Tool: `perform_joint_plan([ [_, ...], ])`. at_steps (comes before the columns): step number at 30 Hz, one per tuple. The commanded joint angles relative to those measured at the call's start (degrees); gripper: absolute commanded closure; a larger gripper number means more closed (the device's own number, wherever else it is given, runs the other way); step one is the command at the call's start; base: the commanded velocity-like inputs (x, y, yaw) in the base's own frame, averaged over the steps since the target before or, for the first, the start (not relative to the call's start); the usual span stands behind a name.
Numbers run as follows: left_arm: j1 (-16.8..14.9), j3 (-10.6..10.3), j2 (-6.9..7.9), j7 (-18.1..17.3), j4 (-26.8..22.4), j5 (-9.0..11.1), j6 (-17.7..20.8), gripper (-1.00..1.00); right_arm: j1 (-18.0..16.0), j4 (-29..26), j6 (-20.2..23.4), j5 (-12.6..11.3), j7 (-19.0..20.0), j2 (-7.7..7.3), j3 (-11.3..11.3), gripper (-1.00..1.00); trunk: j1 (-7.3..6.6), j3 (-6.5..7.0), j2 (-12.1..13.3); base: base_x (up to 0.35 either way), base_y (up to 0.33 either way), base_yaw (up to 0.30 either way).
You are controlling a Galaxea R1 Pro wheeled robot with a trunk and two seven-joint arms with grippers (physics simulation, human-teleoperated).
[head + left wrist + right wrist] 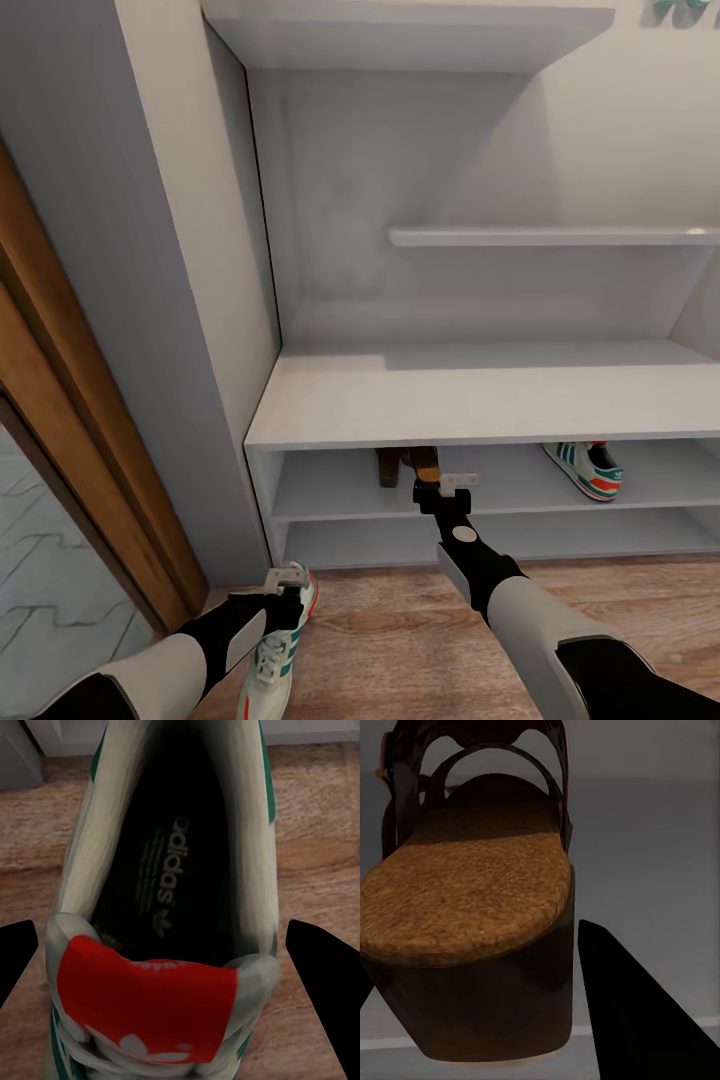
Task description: Pick up the two gym shoes and the two sandals from the corridor floor and place them onto the hallstand (shoe rack) in the corridor, making sure they are on the rack and not on the floor. Arrange them so the two gym shoes are next to each other and the two sandals are next to each other.
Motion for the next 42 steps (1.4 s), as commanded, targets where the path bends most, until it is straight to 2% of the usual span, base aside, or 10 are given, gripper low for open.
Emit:
perform_joint_plan([
  [1,0.0,0.02,0.0,0.02,-0.02,-0.02,0.0,1.0,0.0,0.02,-0.03,-0.1,0.1,0.0,0.0,1.0,0.0,0.0,0.0,0.0,0.0,0.0],
  [42,0.0,0.07,0.09,0.02,-0.25,0.05,-0.16,1.0,0.0,0.75,-0.05,-0.08,0.1,-0.09,-0.07,1.0,0.0,0.0,0.0,0.019,0.0,0.0],
])
